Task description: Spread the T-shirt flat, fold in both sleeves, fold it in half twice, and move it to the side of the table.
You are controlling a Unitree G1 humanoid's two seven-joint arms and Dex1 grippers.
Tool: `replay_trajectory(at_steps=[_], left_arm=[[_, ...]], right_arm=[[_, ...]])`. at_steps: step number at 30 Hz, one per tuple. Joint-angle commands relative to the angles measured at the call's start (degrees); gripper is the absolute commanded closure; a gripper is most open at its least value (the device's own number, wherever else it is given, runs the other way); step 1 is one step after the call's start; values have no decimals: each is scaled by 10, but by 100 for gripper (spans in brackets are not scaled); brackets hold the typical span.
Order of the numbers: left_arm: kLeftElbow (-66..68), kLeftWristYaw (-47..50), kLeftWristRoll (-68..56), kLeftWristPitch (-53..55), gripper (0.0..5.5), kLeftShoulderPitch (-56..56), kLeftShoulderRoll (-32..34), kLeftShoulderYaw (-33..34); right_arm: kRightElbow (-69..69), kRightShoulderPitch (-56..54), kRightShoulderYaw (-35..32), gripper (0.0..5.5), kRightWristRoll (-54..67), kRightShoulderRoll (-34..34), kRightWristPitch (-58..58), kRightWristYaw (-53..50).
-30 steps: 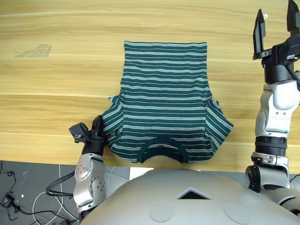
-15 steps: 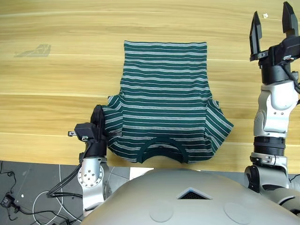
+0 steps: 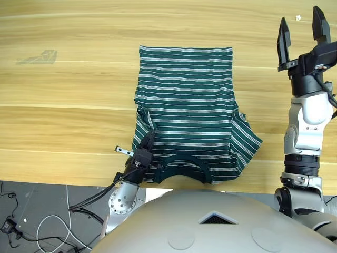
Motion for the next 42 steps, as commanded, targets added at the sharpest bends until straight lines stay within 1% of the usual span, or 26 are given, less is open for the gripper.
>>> replay_trajectory(at_steps=[1, 6, 13, 20, 27, 28, 32, 38, 40, 41, 42], left_arm=[[20, 4, 46, 27, 548, -11, 22, -16], [17, 6, 63, 23, 548, -10, 39, -39], [-6, -11, 34, -41, 548, -1, 78, -74], [9, -23, 38, -41, 548, -3, 112, -78], [16, -13, 68, -38, 548, -10, 122, -88], [14, -13, 72, -43, 524, -10, 124, -91], [0, -14, 83, -56, 465, -10, 137, -100], [-1, -18, 66, -72, 377, -17, 150, -100], [-9, -30, 41, -70, 348, -21, 156, -97], [-20, -48, 10, -61, 325, -23, 163, -97], [-43, -69, -38, -45, 325, -29, 168, -95]], right_arm=[[3, -4, -2, 248, 3, -1, 11, 3], [1, -3, -2, 248, 3, -1, 12, 2], [5, -1, 0, 248, 1, 1, 12, 2], [6, 3, 0, 248, 1, 0, 11, 3], [3, 7, 1, 248, 3, 0, 14, 5], [3, 7, 1, 248, 3, 0, 14, 6], [4, 8, 1, 248, 2, 2, 14, 6], [8, 6, 4, 248, 3, 4, 16, 9], [7, 7, 5, 248, 4, 3, 19, 11], [6, 8, 6, 248, 6, 2, 21, 13], [4, 9, 5, 248, 17, 3, 29, 20]])
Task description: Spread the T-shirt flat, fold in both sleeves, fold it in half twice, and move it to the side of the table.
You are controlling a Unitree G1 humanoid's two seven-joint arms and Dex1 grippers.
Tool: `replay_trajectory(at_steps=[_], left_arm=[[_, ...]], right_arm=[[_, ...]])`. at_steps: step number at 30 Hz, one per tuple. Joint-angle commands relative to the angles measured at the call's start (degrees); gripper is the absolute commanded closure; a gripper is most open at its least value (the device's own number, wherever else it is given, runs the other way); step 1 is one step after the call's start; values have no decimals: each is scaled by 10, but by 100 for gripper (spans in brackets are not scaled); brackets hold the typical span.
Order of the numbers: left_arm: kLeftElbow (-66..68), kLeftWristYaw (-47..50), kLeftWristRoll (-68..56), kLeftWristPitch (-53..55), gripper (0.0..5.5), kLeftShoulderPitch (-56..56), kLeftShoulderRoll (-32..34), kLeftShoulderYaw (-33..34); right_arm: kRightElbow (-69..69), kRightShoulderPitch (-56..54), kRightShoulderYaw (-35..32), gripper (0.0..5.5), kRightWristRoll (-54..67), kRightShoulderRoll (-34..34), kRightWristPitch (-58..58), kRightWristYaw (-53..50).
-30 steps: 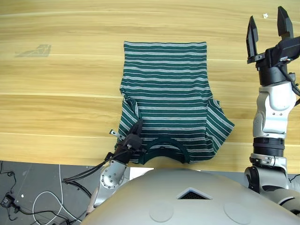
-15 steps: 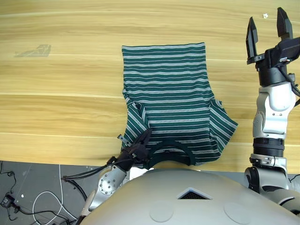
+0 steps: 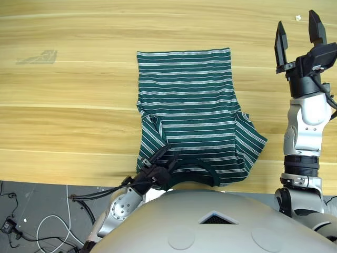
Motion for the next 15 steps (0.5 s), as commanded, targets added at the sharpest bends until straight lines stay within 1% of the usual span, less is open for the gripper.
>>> replay_trajectory(at_steps=[1, 3, 5, 7, 8, 10, 11, 12, 13, 15], left_arm=[[-63, -63, -134, 41, 325, -20, 21, 5], [-109, -81, -223, 85, 325, -52, 13, 17], [-162, -83, -340, 140, 325, -87, -6, 27], [-226, -77, -468, 187, 325, -94, -16, 28], [-259, -68, -558, 203, 325, -91, -15, 40], [-309, -37, -719, 218, 325, -90, -10, 97], [-320, -21, -774, 218, 325, -95, -6, 131], [-317, 4, -803, 215, 325, -100, -3, 181], [-297, 34, -804, 217, 325, -106, 0, 235], [-256, 85, -789, 229, 325, -107, 4, 316]], right_arm=[[0, 5, 1, 248, 33, 4, 30, 21], [-11, 12, -2, 248, 83, 12, 62, 44], [-28, 29, -7, 248, 157, 15, 114, 81], [-55, 61, -26, 248, 255, -4, 210, 127], [-72, 84, -44, 248, 323, -24, 282, 151], [-92, 136, -83, 248, 427, -72, 388, 215], [-92, 158, -98, 248, 453, -92, 415, 249], [-81, 182, -111, 248, 459, -115, 424, 292], [-66, 207, -121, 248, 456, -139, 428, 339], [-40, 250, -134, 248, 442, -175, 431, 408]])
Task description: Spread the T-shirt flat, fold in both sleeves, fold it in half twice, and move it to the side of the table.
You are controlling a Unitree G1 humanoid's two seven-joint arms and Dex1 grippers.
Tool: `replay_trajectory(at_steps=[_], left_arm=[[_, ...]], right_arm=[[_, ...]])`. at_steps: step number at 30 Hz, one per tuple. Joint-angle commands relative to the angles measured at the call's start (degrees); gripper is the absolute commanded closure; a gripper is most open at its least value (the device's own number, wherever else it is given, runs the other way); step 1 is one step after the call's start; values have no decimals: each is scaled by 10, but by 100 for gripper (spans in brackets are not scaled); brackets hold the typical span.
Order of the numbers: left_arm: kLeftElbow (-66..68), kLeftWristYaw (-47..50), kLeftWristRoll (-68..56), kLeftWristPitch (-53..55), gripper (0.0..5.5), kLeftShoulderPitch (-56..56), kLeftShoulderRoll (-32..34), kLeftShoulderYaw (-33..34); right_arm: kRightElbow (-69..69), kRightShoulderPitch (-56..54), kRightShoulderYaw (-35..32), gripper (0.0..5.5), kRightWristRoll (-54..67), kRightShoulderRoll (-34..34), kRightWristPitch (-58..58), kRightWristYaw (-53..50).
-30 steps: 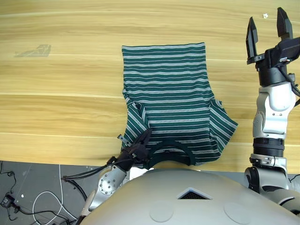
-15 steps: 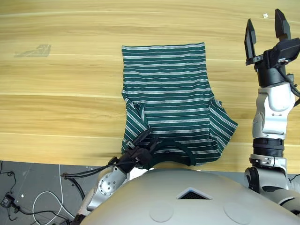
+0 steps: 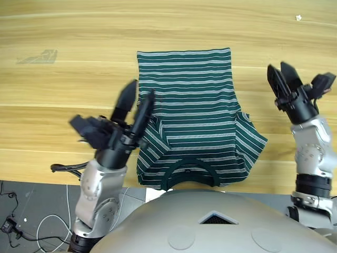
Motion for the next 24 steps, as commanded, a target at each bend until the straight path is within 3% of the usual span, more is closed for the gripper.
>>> replay_trajectory(at_steps=[1, 9, 17, 24], left_arm=[[47, 114, -27, 32, 325, -6, 15, 184], [64, 92, 33, 60, 325, 23, -29, 206], [89, 50, 33, 76, 325, 24, -58, 221], [93, 51, 51, 100, 323, 8, -77, 214]], right_arm=[[34, 97, -44, 248, 4, -98, 41, 159], [103, 133, 26, 248, -130, -143, -13, 286], [158, 111, 44, 248, -205, -142, -47, 270], [163, 108, 60, 397, -217, -145, -60, 290]])
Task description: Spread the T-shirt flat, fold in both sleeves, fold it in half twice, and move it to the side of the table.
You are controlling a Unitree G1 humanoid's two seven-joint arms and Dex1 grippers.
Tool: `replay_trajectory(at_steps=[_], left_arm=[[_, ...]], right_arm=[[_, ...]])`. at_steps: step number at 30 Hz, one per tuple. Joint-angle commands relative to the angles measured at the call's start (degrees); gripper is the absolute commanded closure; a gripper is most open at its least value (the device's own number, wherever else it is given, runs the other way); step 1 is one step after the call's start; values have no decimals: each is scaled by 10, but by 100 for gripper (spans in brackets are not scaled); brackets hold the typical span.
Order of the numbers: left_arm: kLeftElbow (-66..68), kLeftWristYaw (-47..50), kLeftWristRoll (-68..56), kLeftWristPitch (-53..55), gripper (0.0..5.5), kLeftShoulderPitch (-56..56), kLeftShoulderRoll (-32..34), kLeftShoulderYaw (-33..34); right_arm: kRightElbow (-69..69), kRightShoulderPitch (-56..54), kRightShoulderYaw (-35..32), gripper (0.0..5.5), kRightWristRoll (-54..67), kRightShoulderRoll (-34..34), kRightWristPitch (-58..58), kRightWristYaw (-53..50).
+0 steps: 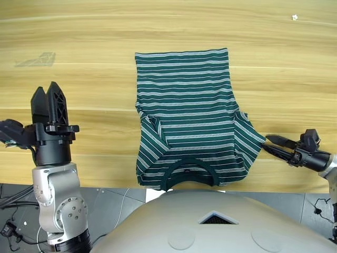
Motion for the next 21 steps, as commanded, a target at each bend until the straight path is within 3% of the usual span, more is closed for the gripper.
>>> replay_trajectory(at_steps=[1, 8, 14, 21], left_arm=[[5, 4, 13, 20, 323, -14, -10, -2], [5, 10, 34, 41, 323, -29, -36, -20], [7, 9, 47, 49, 323, -35, -52, -30], [9, 7, 57, 59, 323, -45, -57, -33]], right_arm=[[12, 5, 13, 412, -20, -5, 3, 5], [23, -11, 16, 543, -24, -3, -1, 10], [22, -19, 12, 549, -19, 3, -7, 13], [-127, -18, -4, 549, 87, 17, 66, 36]])
